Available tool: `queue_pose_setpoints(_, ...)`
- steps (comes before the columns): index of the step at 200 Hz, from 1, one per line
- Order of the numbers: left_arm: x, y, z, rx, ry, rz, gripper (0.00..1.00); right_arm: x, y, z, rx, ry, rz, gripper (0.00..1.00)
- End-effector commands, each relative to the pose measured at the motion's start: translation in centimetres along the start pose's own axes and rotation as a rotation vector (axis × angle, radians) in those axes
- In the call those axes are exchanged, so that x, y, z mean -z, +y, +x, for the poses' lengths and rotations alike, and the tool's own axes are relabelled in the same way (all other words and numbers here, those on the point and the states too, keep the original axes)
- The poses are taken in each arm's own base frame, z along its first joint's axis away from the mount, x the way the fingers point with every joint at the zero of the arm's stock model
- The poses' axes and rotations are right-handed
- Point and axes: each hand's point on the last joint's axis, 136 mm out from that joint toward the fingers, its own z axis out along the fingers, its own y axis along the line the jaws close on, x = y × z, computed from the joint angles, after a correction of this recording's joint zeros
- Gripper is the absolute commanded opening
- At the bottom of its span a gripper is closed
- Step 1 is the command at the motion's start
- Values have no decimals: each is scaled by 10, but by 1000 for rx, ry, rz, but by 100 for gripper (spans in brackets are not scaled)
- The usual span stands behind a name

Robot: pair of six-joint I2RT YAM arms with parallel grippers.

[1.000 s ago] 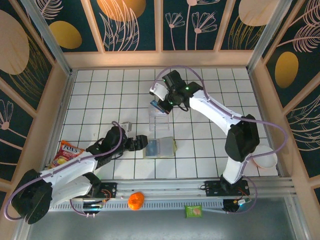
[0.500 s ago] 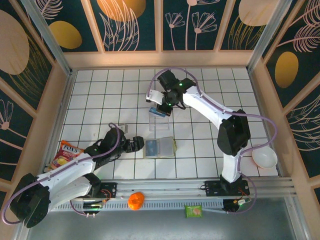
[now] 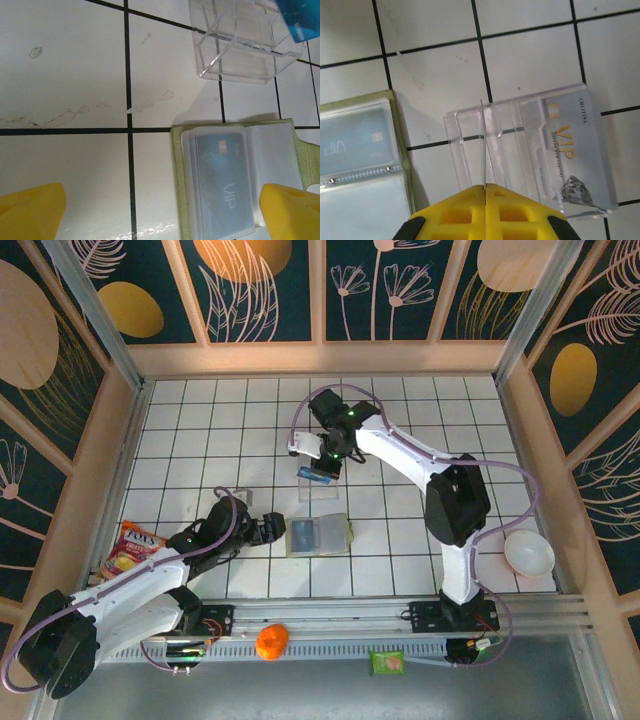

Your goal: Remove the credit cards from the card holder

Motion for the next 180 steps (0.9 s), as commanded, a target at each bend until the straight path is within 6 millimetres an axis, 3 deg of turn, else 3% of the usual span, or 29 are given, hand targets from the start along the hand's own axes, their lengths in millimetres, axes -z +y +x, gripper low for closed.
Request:
queue_pose_setpoints(1,3,4,-3,20,-8,-20,99,-10,0,11,17,59,-5,0)
queue_pose_setpoints(107,2,7,-1,21,-10,-24,99,-38,6,16,21,112,-34,0)
queue_pose_setpoints(122,2,6,-1,21,-10,-21,99,-36,-4,7,7,79,16,17)
queue_pose_setpoints(141,2,6,-1,21,-13,-19,99,-22,-15,-16,-16,-14,56,24)
queue_pose_setpoints(180,3,8,-6,20,-44,-23,99,35,-29,-70,-62,-277,156,33)
